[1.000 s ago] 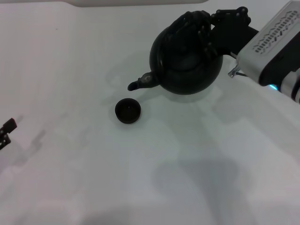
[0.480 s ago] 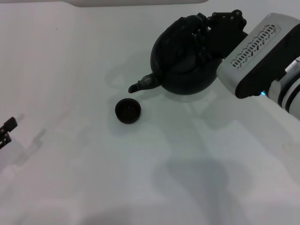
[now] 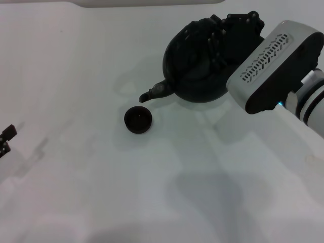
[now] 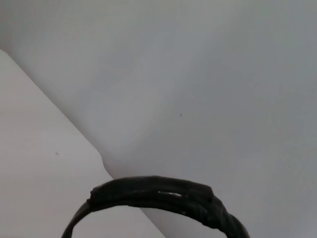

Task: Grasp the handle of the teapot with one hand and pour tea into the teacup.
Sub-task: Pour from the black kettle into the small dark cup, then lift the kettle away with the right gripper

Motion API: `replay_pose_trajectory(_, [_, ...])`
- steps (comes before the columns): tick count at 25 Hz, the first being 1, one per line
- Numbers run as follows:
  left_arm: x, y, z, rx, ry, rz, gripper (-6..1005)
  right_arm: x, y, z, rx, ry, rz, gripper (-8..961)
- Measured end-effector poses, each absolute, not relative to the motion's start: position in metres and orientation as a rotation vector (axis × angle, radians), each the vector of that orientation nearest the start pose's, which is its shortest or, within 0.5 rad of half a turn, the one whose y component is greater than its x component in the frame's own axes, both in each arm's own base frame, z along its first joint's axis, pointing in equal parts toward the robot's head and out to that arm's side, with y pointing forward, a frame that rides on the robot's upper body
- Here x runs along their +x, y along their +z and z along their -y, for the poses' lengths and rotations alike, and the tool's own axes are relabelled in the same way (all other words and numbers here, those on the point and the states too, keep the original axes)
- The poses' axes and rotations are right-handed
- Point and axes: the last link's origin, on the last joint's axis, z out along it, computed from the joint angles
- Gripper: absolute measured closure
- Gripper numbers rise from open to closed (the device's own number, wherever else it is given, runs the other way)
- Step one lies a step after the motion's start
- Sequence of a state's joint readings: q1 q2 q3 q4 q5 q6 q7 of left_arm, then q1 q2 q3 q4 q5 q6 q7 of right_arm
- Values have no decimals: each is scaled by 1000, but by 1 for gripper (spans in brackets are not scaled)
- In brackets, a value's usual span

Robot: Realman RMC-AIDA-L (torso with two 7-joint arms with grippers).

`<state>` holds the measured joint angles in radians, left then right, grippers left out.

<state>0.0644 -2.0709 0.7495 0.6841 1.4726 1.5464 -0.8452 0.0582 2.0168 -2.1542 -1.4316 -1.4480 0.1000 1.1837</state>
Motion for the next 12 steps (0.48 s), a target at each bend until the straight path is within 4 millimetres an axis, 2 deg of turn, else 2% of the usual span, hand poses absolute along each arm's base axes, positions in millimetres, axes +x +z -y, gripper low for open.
replay_pose_trajectory(12, [-378, 51, -182, -2129, -657, 493, 275, 180, -61, -306, -2073, 139, 20, 841])
